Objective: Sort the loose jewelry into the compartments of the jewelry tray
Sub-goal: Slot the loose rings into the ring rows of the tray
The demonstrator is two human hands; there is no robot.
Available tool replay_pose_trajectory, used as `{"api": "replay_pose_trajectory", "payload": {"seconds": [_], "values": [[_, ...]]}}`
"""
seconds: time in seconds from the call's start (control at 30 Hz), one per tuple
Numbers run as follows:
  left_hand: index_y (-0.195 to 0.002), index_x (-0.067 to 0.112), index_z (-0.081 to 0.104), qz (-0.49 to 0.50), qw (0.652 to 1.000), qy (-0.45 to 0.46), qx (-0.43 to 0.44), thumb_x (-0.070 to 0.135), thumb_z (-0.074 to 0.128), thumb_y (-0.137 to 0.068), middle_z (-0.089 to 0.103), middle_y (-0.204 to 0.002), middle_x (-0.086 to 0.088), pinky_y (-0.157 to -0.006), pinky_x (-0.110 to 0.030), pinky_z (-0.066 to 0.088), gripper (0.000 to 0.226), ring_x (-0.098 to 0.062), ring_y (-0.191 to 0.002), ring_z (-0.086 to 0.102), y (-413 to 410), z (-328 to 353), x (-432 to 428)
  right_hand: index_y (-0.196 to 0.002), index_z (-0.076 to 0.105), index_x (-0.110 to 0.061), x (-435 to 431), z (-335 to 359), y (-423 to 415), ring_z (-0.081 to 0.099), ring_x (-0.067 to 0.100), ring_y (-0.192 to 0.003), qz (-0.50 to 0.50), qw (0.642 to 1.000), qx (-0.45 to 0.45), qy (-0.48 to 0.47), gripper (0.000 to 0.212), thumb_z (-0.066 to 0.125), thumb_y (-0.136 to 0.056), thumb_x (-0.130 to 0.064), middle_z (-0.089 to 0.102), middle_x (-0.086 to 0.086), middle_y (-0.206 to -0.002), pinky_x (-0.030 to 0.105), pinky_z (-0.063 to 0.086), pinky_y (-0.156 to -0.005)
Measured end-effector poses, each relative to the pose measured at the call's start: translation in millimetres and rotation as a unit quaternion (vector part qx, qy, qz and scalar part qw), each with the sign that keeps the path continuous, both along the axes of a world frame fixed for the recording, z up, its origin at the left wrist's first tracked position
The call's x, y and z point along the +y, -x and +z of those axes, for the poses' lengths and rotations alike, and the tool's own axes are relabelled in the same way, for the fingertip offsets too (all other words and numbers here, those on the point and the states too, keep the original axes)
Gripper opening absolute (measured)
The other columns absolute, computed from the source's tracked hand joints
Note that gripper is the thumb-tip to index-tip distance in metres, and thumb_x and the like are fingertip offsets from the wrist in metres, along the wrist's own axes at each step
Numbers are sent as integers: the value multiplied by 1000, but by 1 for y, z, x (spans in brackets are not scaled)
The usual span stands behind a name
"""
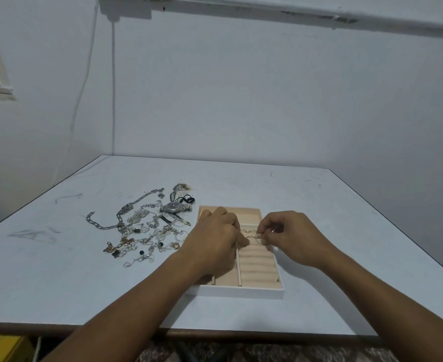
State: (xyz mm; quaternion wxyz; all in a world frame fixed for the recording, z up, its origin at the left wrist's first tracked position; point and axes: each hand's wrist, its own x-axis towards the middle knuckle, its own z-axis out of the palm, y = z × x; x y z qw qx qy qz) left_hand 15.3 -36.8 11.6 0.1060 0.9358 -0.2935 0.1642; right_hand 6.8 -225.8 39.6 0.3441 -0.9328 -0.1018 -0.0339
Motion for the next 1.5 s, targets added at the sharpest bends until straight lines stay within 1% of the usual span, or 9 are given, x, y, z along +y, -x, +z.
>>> {"api": "replay_pose_trajectory", "payload": {"seconds": [0.2,0.37,0.5,0.77,0.87,1.03,1.17,1.33,1.5], "values": [[-116,35,68,13,998,63,4,26,60,-87,61,-105,11,-79,-25,17,31,-14,-108,46,-2,1,11,-77,70,-22,4,-7,0,60,7,-58,0,1000,-9,17,18,62,-85,-8,70,-3,-66,8,43,-57],[-116,32,68,29,996,77,14,18,58,-86,62,-106,9,-90,-31,28,34,-15,-110,48,-2,1,22,-76,69,-21,9,-8,1,57,9,-51,11,1000,-14,21,17,62,-86,-10,66,-2,-59,19,46,-60],[-113,31,69,32,995,89,20,17,55,-86,63,-104,9,-88,-31,28,33,-15,-111,48,-1,1,24,-77,69,-21,12,-10,5,55,11,-44,28,998,-25,47,15,62,-87,-13,63,2,-52,28,52,-64],[-114,31,68,32,995,89,24,17,51,-89,63,-108,10,-94,-32,28,34,-14,-113,47,0,1,28,-95,75,-24,15,-15,6,64,11,-64,29,988,-70,137,20,59,-88,-15,70,-2,-87,32,53,-71],[-112,30,69,30,995,94,21,16,52,-88,64,-106,8,-93,-34,31,33,-16,-111,48,-1,1,27,-102,75,-26,15,-16,6,57,9,-78,40,982,-84,164,24,57,-89,-15,67,-7,-100,31,50,-78],[-111,30,69,29,995,96,21,17,52,-88,65,-105,9,-91,-34,31,32,-15,-111,49,-2,0,25,-105,74,-27,15,-18,6,59,12,-94,45,976,-101,186,26,56,-91,-17,66,-8,-103,26,47,-79],[-111,30,69,29,995,90,21,17,53,-87,65,-106,9,-91,-34,31,32,-15,-112,49,-2,2,23,-105,74,-26,15,-17,4,57,14,-92,50,974,-95,199,26,54,-91,-15,64,-5,-102,26,45,-77],[-112,29,69,27,996,87,25,16,51,-87,65,-107,8,-90,-34,31,34,-15,-111,49,-1,3,22,-97,75,-24,13,-16,1,53,8,-68,38,985,-71,155,21,57,-91,-14,63,-5,-94,31,51,-74],[-112,28,69,26,995,87,36,17,49,-87,65,-111,7,-94,-36,32,34,-15,-112,49,-4,10,13,-92,75,-21,1,-11,-3,60,7,-80,29,993,-60,100,15,62,-90,-14,65,-7,-91,13,42,-70]]}}
